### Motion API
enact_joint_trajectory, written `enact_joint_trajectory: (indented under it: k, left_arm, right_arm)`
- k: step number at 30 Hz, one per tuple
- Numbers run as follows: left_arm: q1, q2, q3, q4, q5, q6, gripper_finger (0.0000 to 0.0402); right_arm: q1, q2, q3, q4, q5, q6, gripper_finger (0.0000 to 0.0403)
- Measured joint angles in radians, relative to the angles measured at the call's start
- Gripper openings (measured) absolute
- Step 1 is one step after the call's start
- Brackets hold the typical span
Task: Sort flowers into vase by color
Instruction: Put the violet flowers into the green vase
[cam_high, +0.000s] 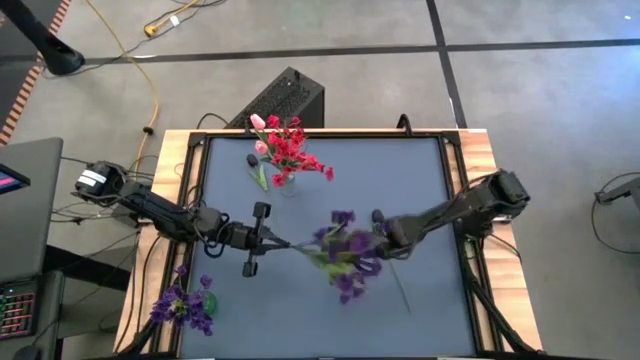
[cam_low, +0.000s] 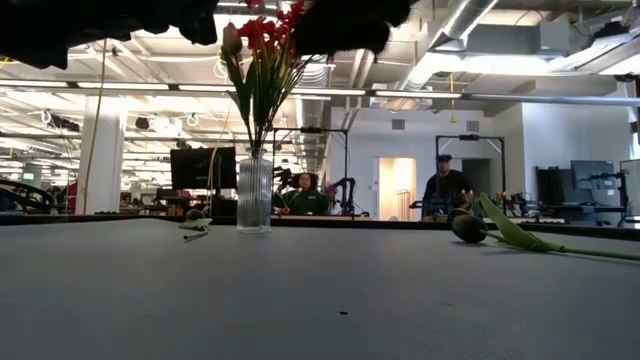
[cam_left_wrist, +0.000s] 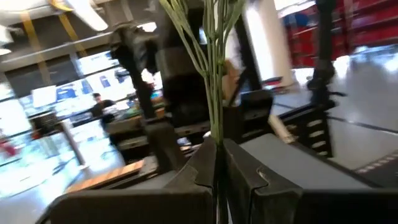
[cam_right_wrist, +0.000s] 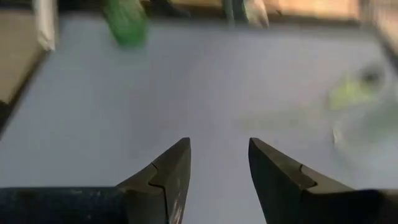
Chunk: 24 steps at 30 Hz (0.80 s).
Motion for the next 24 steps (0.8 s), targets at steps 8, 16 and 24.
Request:
enact_joint_trajectory:
  k: [8,16,24]
  left_arm:
    - [-0.032,-0.003,-0.013,0.0,0.09,-0.025,0.0]
    - [-0.036,-0.003,-0.017,0.003,0.076,-0.051,0.0]
    - [-0.036,-0.003,-0.017,0.034,0.078,-0.06,0.0]
  right_arm:
    - [-0.068,0.009,-0.331,0.798,-0.107,-0.146,0.0189]
    - [-0.049,0.01,-0.405,1.197,-0.138,-0.344,0.0189]
    - [-0.02,0.011,-0.338,1.098,-0.123,-0.507,0.0185]
